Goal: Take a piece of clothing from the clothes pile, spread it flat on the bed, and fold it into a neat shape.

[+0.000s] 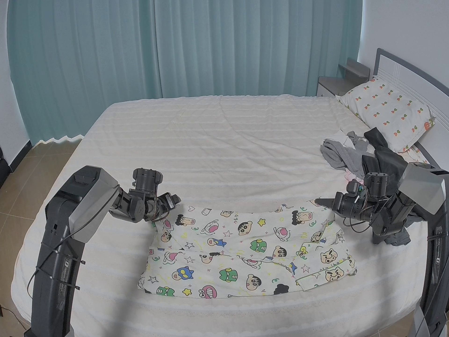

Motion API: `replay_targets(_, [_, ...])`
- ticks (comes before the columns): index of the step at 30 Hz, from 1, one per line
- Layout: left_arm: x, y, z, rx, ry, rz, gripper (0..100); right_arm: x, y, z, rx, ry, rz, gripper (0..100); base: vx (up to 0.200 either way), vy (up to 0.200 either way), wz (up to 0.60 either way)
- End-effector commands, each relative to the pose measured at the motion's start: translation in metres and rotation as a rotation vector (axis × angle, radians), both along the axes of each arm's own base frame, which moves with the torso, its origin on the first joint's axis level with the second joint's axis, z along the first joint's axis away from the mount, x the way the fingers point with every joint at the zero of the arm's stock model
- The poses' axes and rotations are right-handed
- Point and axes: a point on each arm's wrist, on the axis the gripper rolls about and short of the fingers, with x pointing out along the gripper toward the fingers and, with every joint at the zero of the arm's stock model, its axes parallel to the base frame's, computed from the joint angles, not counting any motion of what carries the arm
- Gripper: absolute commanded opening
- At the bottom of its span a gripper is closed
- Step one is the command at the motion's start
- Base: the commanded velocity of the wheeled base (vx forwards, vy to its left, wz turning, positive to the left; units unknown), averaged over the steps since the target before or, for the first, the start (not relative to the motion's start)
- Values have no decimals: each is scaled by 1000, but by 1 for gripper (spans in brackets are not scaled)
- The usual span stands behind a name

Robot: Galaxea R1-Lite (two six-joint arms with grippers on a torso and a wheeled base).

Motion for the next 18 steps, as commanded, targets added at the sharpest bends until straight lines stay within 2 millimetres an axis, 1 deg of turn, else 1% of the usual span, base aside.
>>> replay_targets(1, [2,-4,-7,2,2,-5,100,0,0,2,0,-5,2,0,0,0,0])
replay_targets(2, [3,-4,-7,3,0,-4,100,0,0,2,0,-6,2,0,0,0,0])
replay_targets(3, [3,-4,-7,3,0,-4,0,0,0,2,-1,-9,2,0,0,0,0])
replay_targets(7, [3,-2,-7,9,-4,9,0,0,0,0,-1,-3,1,0,0,0,0])
replay_targets(18, [6,6,-1,14,-22,43,0,3,0,2,-1,-12,-1,0,0,0,0])
